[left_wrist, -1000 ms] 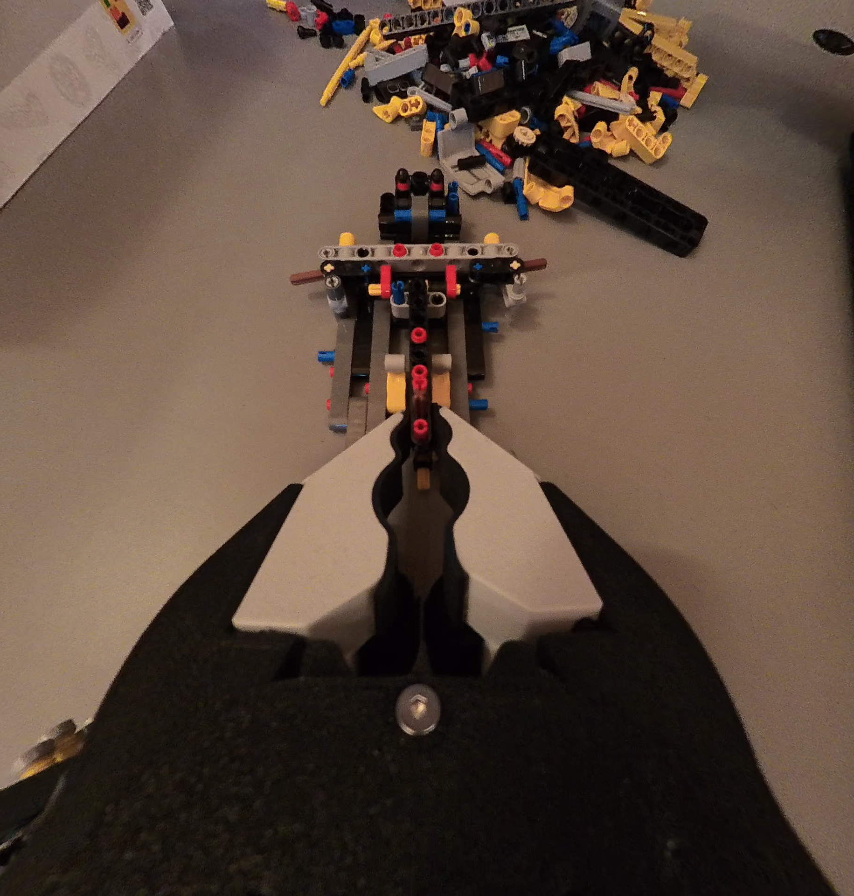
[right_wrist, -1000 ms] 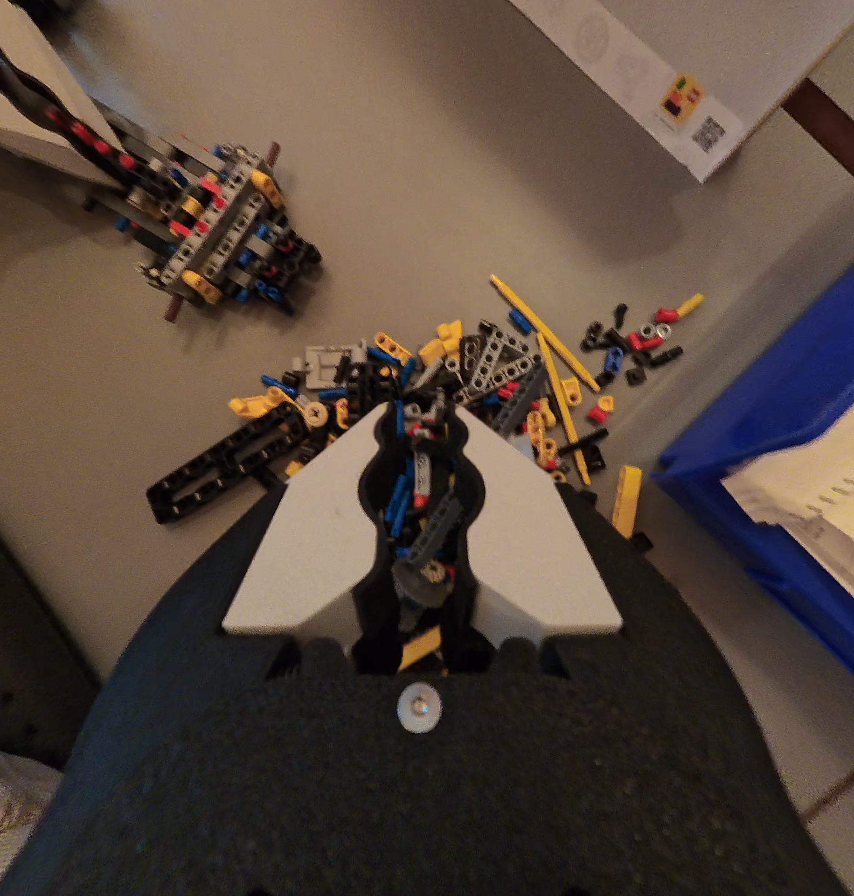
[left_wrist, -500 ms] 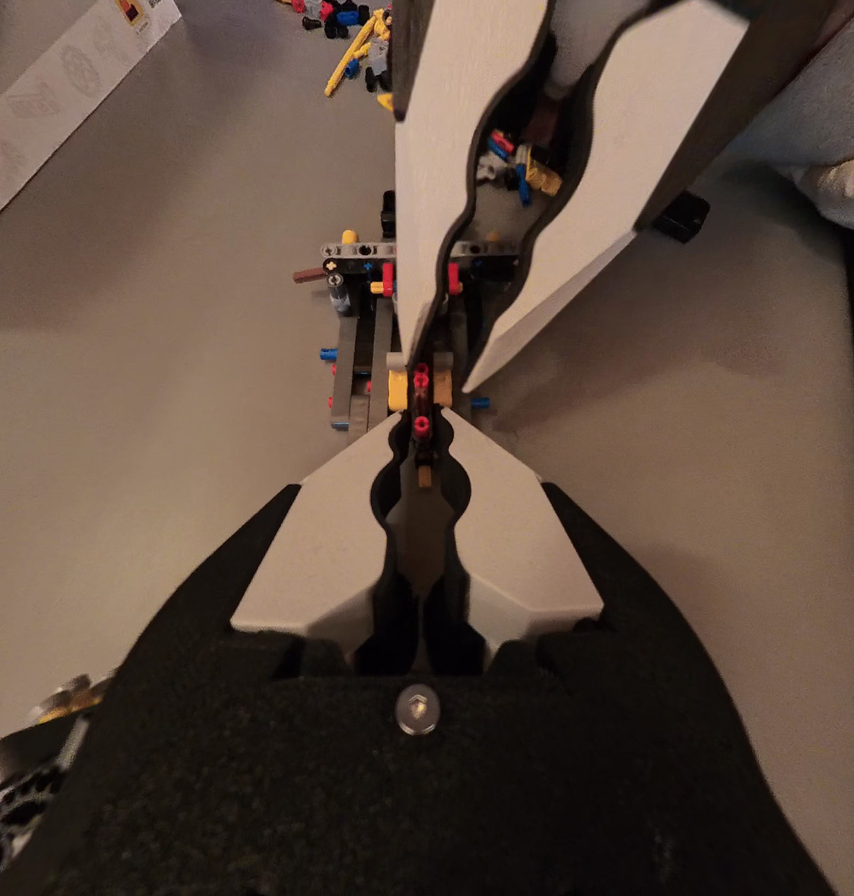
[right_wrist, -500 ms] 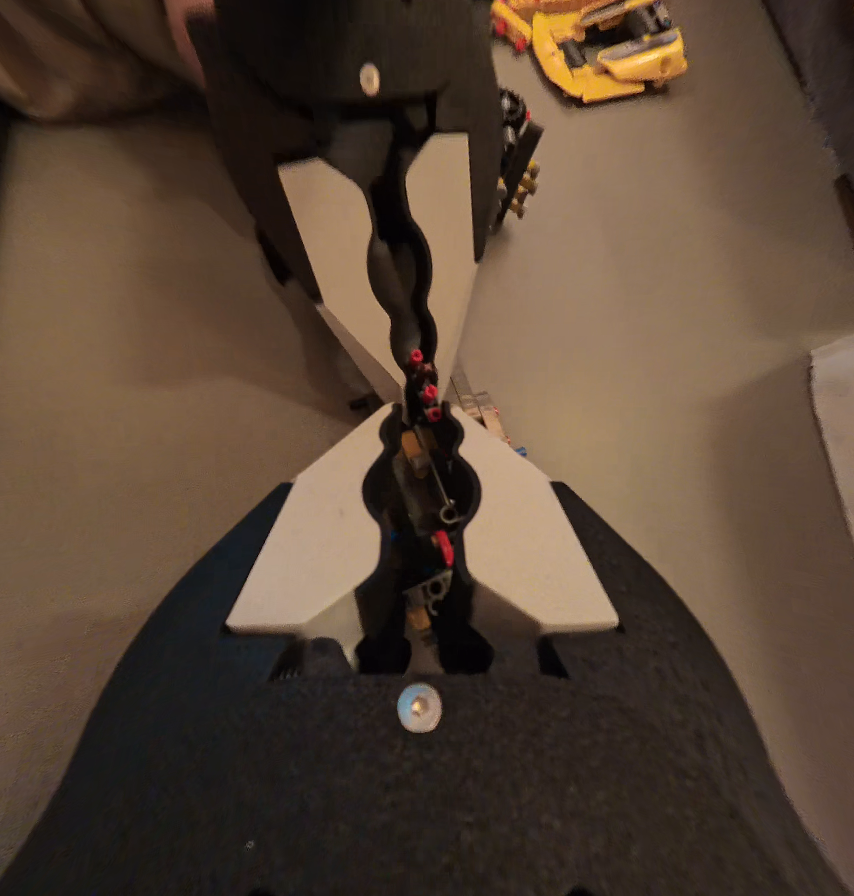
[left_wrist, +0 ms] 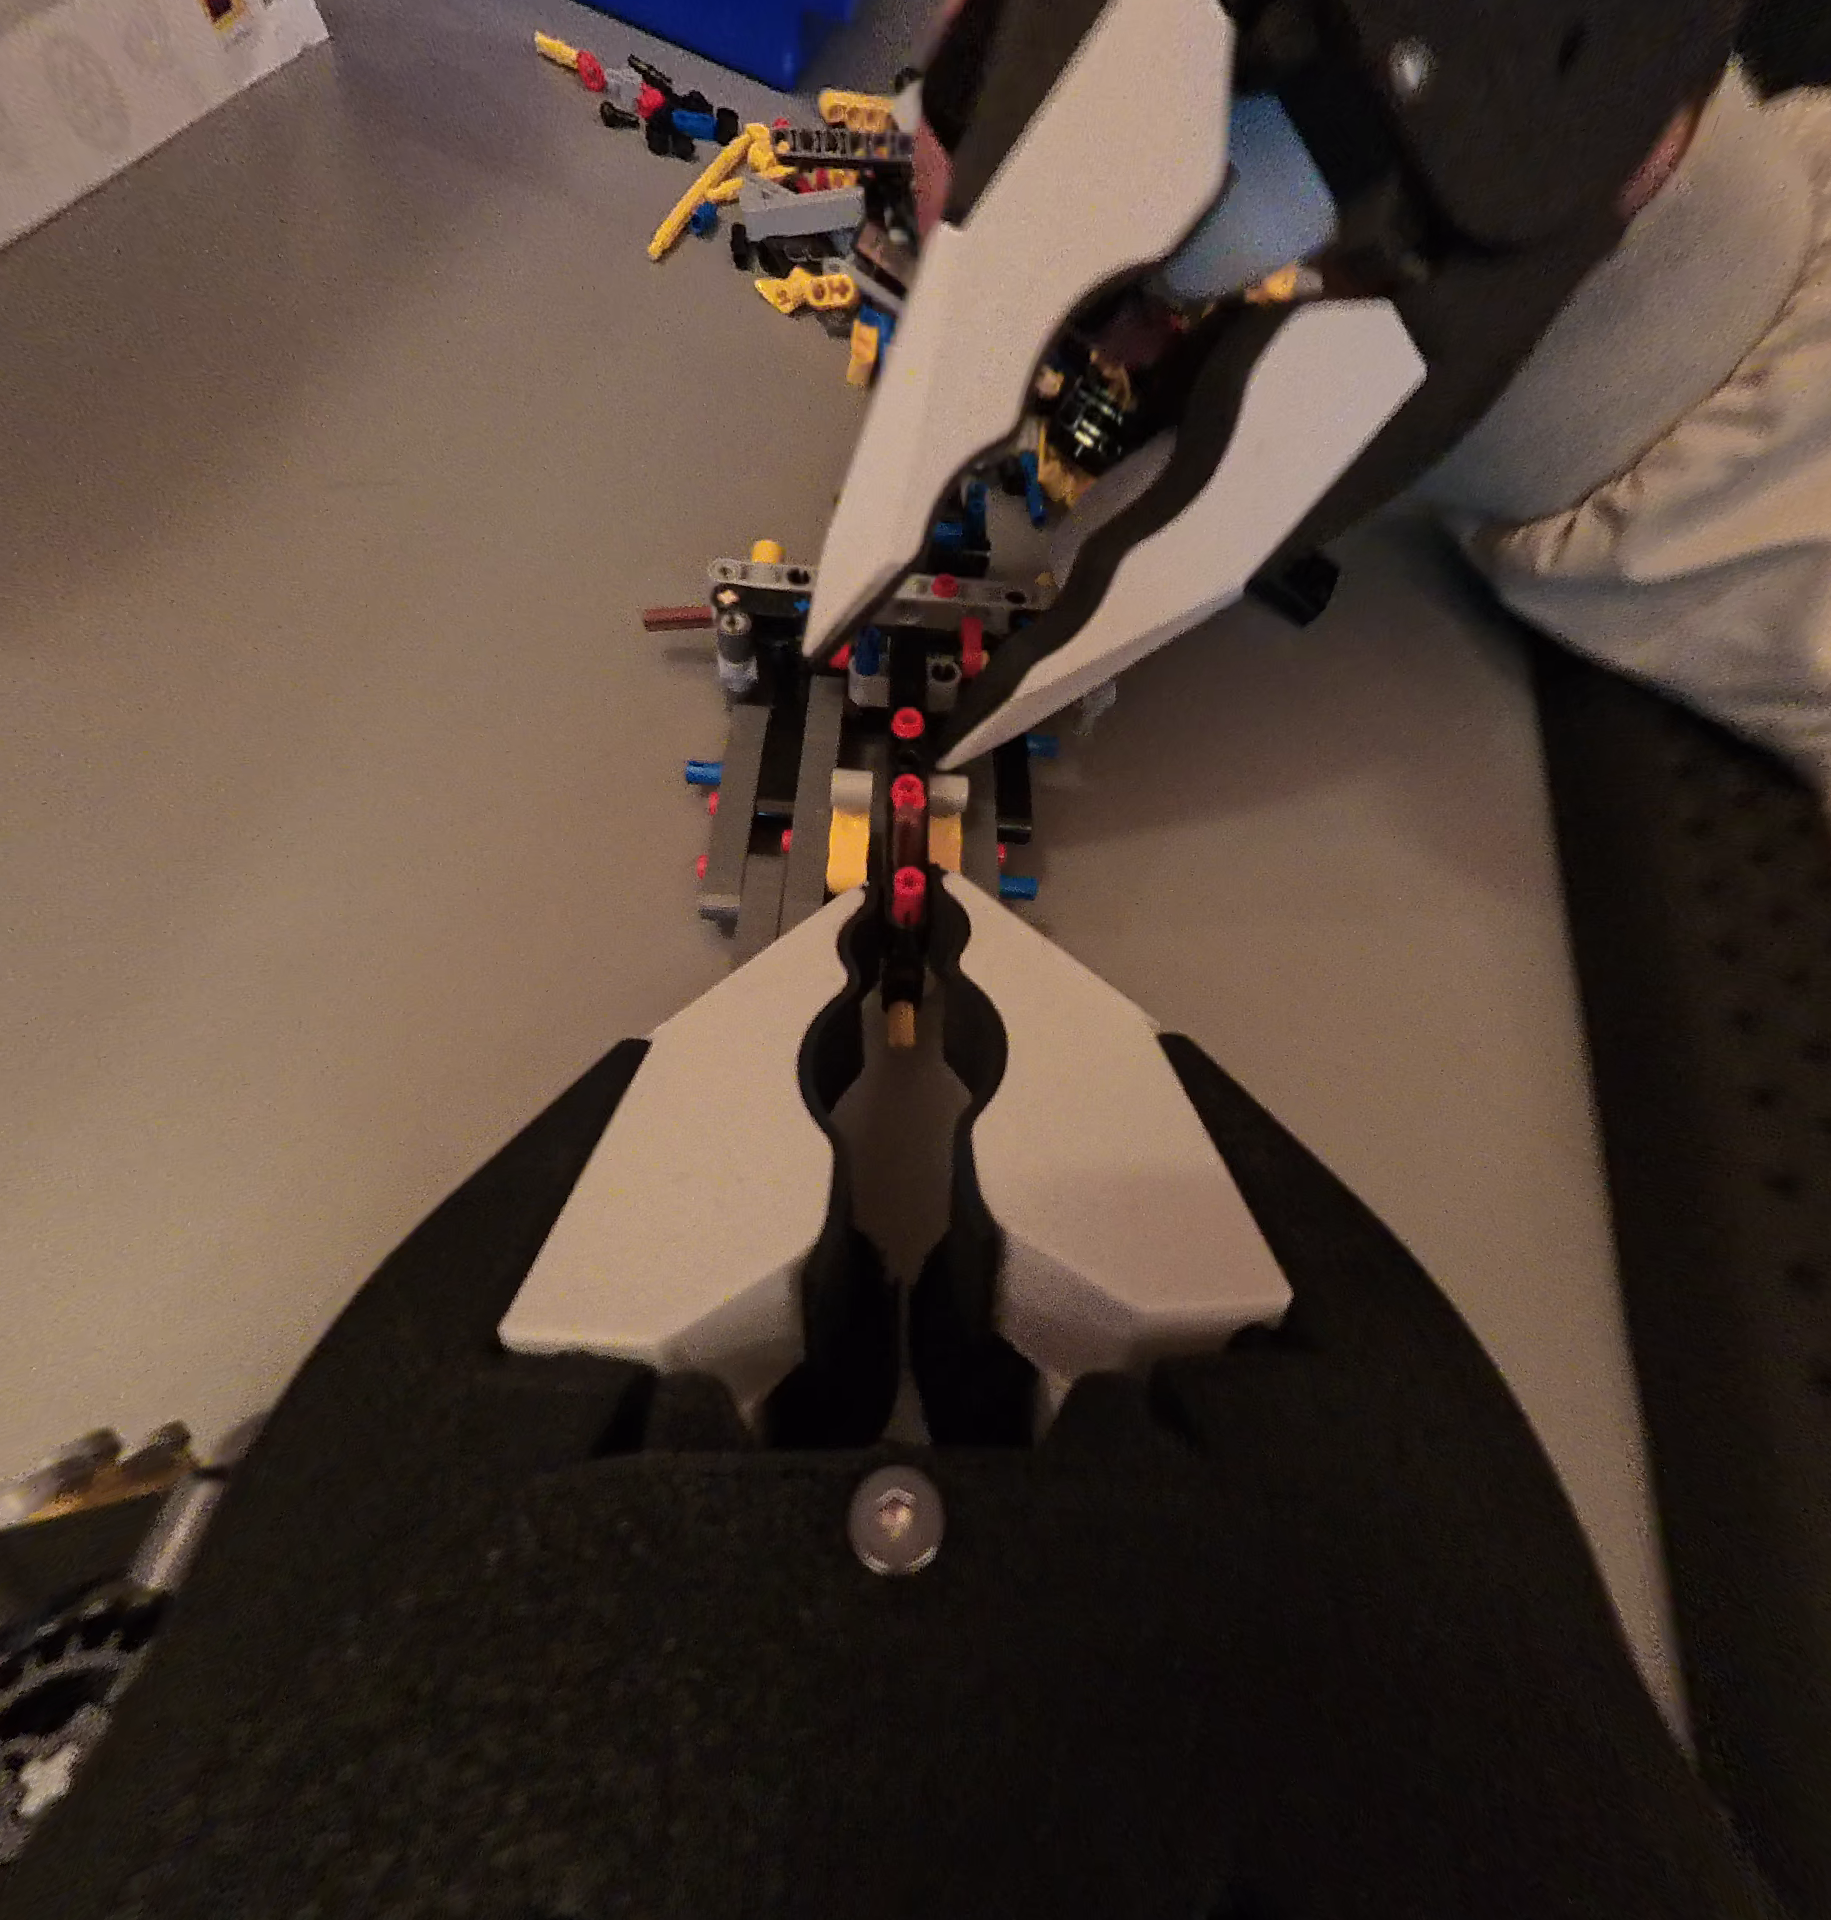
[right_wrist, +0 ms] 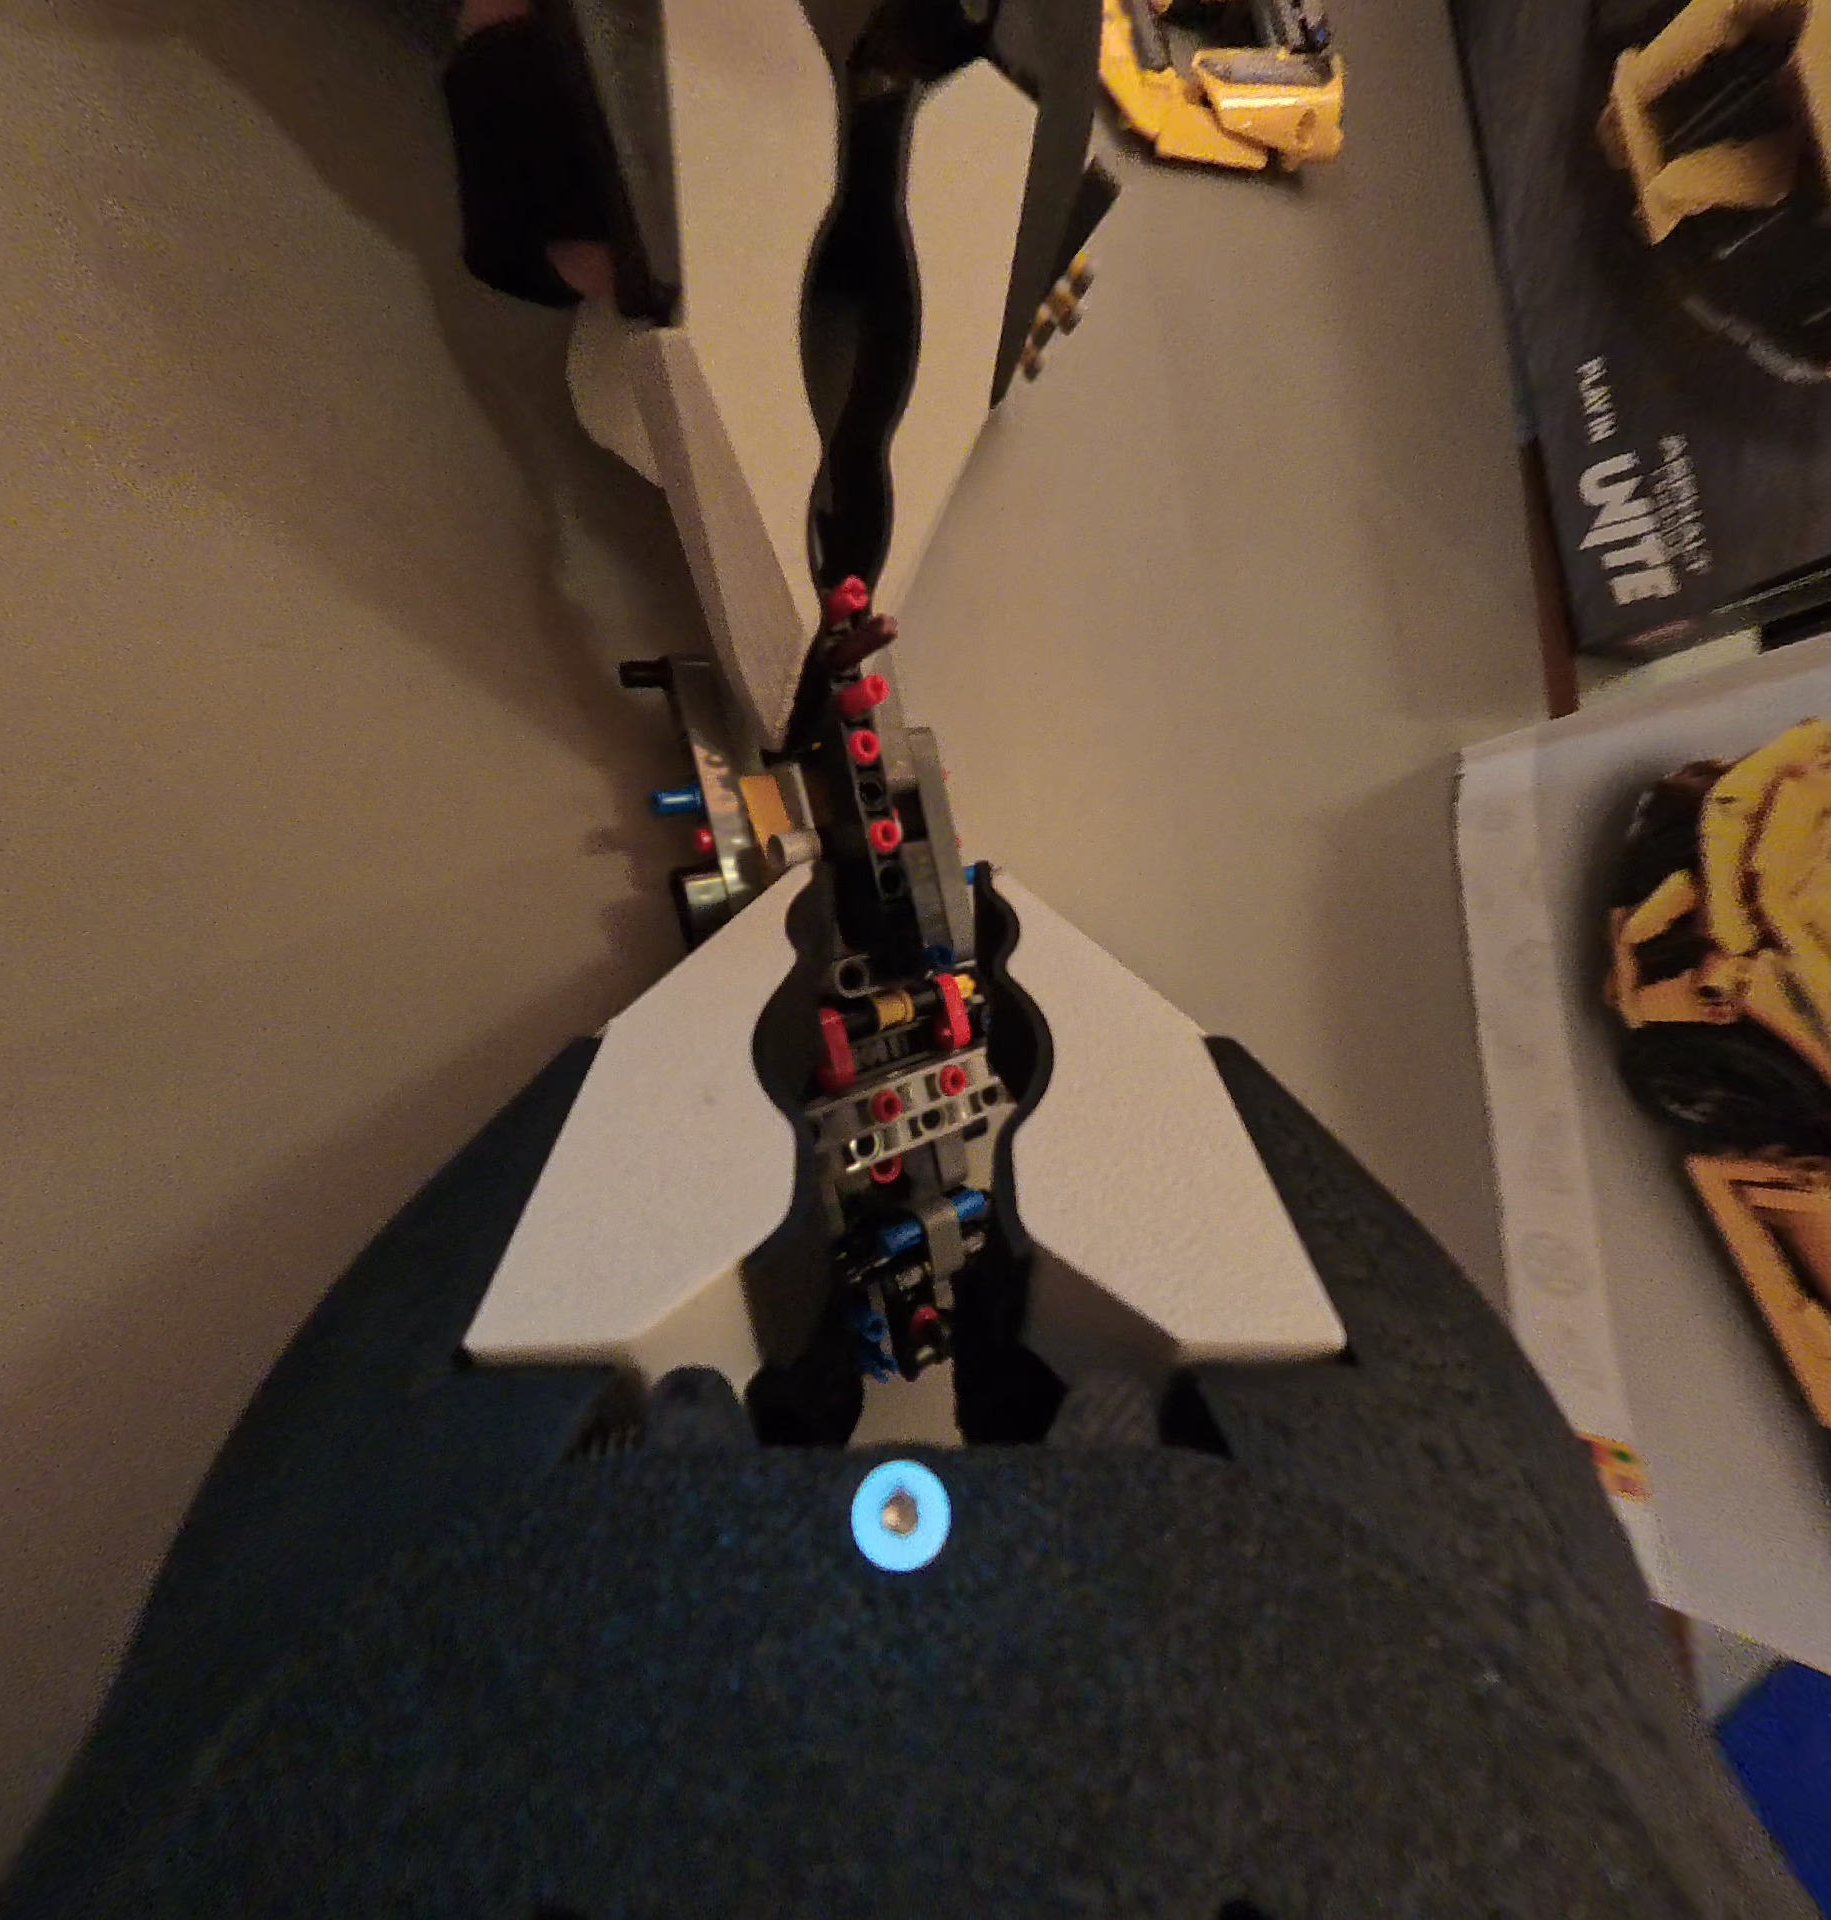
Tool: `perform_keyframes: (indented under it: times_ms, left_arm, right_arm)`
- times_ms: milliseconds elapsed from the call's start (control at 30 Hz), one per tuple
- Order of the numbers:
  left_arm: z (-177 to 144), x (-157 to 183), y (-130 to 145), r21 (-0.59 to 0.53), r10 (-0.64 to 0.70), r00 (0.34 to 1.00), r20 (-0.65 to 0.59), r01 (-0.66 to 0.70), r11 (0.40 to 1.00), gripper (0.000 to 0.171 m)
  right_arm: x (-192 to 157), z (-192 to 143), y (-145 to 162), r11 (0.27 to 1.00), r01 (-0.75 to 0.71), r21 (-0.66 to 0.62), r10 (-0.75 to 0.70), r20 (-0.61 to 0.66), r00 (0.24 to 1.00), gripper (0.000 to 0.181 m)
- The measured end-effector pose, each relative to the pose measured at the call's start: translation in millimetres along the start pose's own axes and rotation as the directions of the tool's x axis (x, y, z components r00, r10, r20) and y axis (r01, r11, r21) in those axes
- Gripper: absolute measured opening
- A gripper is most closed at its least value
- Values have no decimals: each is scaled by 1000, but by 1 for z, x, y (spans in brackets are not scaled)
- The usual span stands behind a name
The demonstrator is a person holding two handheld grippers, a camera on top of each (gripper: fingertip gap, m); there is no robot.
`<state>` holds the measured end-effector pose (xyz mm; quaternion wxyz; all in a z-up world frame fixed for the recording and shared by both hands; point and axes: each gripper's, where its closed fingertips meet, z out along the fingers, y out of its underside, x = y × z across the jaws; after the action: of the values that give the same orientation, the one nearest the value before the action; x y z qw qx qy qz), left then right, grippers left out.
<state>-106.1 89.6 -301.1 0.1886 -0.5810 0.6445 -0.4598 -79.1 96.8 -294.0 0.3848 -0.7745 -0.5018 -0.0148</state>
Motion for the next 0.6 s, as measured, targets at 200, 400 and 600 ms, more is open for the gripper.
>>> perform_keyframes:
  times_ms: [200,400,600]
  left_arm:
    - [-7,-4,-4,44,-159,984,-82,163,986,7]
    - [-11,-4,-8,73,-179,978,-108,188,980,7]
    - [-11,-7,-5,53,6,1000,15,-7,999,7]
  right_arm:
    - [11,-4,-10,989,145,-39,-150,-204,967,24]
    - [31,-34,-18,992,124,33,-103,-367,924,0]
    - [31,-43,17,922,-379,86,383,-48,922,24]
